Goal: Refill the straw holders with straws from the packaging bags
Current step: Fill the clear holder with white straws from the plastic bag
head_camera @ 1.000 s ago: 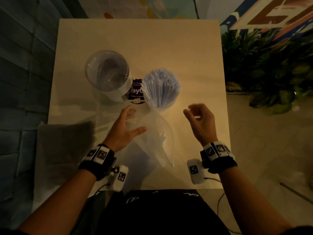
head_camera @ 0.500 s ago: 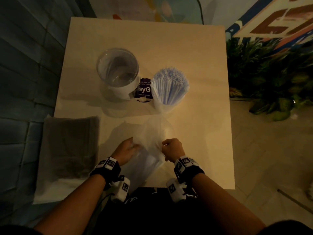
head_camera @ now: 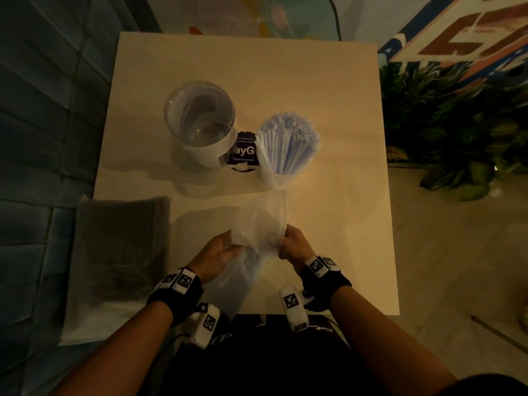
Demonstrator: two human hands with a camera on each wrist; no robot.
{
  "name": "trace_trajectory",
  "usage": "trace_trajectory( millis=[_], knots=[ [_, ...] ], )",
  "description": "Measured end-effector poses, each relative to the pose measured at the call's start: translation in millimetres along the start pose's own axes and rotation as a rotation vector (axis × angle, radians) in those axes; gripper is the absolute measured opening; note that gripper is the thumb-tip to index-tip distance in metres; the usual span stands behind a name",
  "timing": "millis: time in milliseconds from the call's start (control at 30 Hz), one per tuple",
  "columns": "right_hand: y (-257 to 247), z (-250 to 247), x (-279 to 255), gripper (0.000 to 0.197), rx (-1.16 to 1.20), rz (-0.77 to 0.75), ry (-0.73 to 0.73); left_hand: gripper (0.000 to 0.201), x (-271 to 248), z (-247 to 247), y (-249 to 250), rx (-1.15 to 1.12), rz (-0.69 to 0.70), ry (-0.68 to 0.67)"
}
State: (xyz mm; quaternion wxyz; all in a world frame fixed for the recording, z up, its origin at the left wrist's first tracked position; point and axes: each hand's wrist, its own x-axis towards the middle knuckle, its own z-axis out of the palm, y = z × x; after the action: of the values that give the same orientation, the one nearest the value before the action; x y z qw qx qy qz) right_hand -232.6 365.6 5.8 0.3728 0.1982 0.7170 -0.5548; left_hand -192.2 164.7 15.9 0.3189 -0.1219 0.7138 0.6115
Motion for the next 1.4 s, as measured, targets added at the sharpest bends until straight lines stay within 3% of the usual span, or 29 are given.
trace_trajectory(
  millis=[67, 167, 233, 333, 567, 767, 900, 1000, 1100, 1167, 1267, 1333, 1400],
  knots=[
    [-2, -1, 0, 0.023, -0.026, -0.037, 0.033, 0.024, 2, 1, 3, 0.013, 0.014, -0.020],
    [-4, -2, 3, 0.010, -0.047, -0.112, 0.088, 0.032, 5, 2, 3, 0.047, 0.008, -0.033],
    [-7, -4, 2, 0.019, -0.089, -0.142, 0.163, 0.038, 9, -1, -1, 0.079, -0.022, -0.021],
    [-15, -4, 1, 0.029, -0.082, -0.204, 0.267, 0.030, 15, -7, -8, 0.113, -0.075, -0.001],
    [-38, -5, -5, 0.024, 0.283, -0.291, 0.324, 0.025, 24, -13, -14, 0.278, -0.112, 0.024],
    [-59, -13, -7, 0.034, 0.773, -0.190, 0.278, 0.030, 32, -10, -10, 0.341, -0.145, 0.069],
    [-79, -24, -13, 0.043, 0.831, -0.267, 0.314, 0.036, 33, -9, -5, 0.399, -0.139, 0.094],
    [-100, -37, -23, 0.043, 0.813, -0.385, 0.342, 0.055, 35, -14, -7, 0.426, -0.194, 0.136],
    [-126, -52, -41, 0.041, 0.827, -0.530, 0.368, 0.052, 33, -17, 3, 0.445, -0.240, 0.181],
    [-145, -62, -58, 0.040, 0.846, -0.638, 0.374, 0.056, 25, -19, 16, 0.362, -0.156, 0.236],
    [-168, -75, -83, 0.038, 0.834, -0.825, 0.366, 0.058, 13, -18, 39, 0.396, 0.134, 0.383],
    [-179, -76, -96, 0.038, 0.835, -0.905, 0.320, 0.041, 9, -12, 57, 0.349, 0.256, 0.426],
    [-186, -71, -105, 0.038, 0.860, -0.929, 0.254, 0.023, 7, -1, 76, 0.056, 0.211, 0.357]
  ],
)
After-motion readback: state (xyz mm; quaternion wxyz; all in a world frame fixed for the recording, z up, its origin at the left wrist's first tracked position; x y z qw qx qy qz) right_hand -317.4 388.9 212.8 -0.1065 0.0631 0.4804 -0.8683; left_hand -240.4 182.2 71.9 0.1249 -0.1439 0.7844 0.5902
